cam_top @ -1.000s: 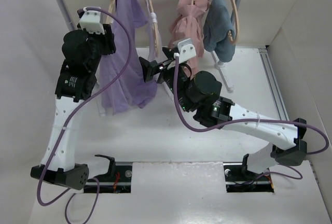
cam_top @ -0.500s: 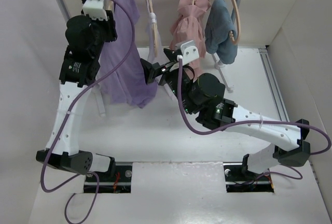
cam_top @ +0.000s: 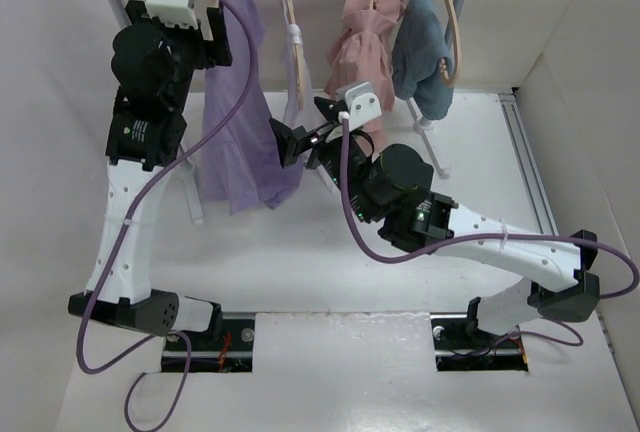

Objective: Place the t-shirt on the hanger
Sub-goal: Hang the hanger with tshirt onto the clothesline

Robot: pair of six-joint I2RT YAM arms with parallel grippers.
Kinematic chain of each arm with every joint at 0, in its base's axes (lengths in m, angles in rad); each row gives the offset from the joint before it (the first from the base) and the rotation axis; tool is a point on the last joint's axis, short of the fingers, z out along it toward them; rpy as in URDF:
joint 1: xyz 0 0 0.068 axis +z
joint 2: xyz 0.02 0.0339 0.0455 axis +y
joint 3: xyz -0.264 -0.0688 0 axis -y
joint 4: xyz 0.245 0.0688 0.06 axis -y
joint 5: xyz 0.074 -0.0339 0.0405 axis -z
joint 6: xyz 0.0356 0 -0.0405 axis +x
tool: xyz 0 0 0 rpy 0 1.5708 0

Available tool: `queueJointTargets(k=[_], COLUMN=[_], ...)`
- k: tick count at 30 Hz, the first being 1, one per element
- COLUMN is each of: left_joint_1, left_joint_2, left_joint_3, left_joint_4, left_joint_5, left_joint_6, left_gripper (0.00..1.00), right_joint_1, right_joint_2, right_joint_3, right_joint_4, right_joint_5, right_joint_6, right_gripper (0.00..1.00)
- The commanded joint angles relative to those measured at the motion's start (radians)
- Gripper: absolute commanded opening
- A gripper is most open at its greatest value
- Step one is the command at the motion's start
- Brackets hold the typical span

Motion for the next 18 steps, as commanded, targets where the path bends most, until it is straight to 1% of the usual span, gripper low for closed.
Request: queueJointTargets(k=[1,2,3,4,5,6,7,8,9,11,12,13,14,15,16,17,18], left_joint_1=[0.003,0.003,0.003,0.003,0.003,0.003,0.003,0.003,0.003,0.016,0.016,0.044,0.053,0.053,0.064,0.079,0.094], left_joint_2=[-0.081,-0.102,-0.118,-0.136,-0.161,-0.217,-0.248,-0.282,-0.352,-0.424,-0.458,-0.524,-0.553,-0.583,-0.633,-0.656,-0.676], left_joint_3=[0.019,0.028,0.029,0.029,0.018,-0.023,-0.049,-0.082,-0.159,-0.256,-0.305,-0.414,-0.471,-0.529,-0.647,-0.709,-0.769], left_joint_4=[0.077,0.068,0.055,0.054,0.054,0.065,0.074,0.083,0.094,0.107,0.107,0.107,0.091,0.079,0.047,0.033,0.019], left_joint_5=[-0.007,-0.025,-0.036,-0.048,-0.064,-0.106,-0.133,-0.166,-0.241,-0.329,-0.372,-0.448,-0.478,-0.508,-0.553,-0.568,-0.569], left_joint_6=[0.005,0.005,0.005,0.014,0.023,0.023,0.035,0.035,0.045,0.045,0.029,0.000,-0.013,-0.029,-0.050,-0.101,-0.133], left_gripper=[0.83,0.85,0.90,0.93,0.94,0.94,0.95,0.98,0.98,0.98,0.98,0.98,0.98,0.98,0.98,0.98,0.99], right_joint_1=[0.008,0.008,0.008,0.008,0.008,0.008,0.008,0.008,0.008,0.008,0.008,0.008,0.008,0.008,0.008,-0.002,-0.013], right_joint_2=[-0.039,-0.039,-0.039,-0.067,-0.081,-0.097,-0.116,-0.155,-0.174,-0.211,-0.248,-0.268,-0.286,-0.320,-0.335,-0.347,-0.375], right_joint_3=[-0.004,-0.004,-0.013,-0.025,-0.036,-0.051,-0.089,-0.109,-0.129,-0.200,-0.229,-0.261,-0.327,-0.359,-0.387,-0.439,-0.462], right_joint_4=[0.038,0.017,0.006,-0.004,-0.014,-0.037,-0.054,-0.076,-0.142,-0.231,-0.276,-0.363,-0.409,-0.455,-0.556,-0.610,-0.664], right_joint_5=[-0.053,-0.083,-0.105,-0.128,-0.154,-0.207,-0.226,-0.226,-0.217,-0.157,-0.113,-0.043,-0.024,-0.010,0.016,0.028,0.038], right_joint_6=[-0.043,-0.043,-0.055,-0.064,-0.081,-0.090,-0.090,-0.090,-0.090,-0.063,0.018,0.066,0.112,0.217,0.280,0.346,0.483], right_gripper=[0.85,0.89,0.89,0.93,0.97,1.00,1.00,1.00,1.00,1.00,1.00,1.00,1.00,1.00,1.00,1.00,1.00])
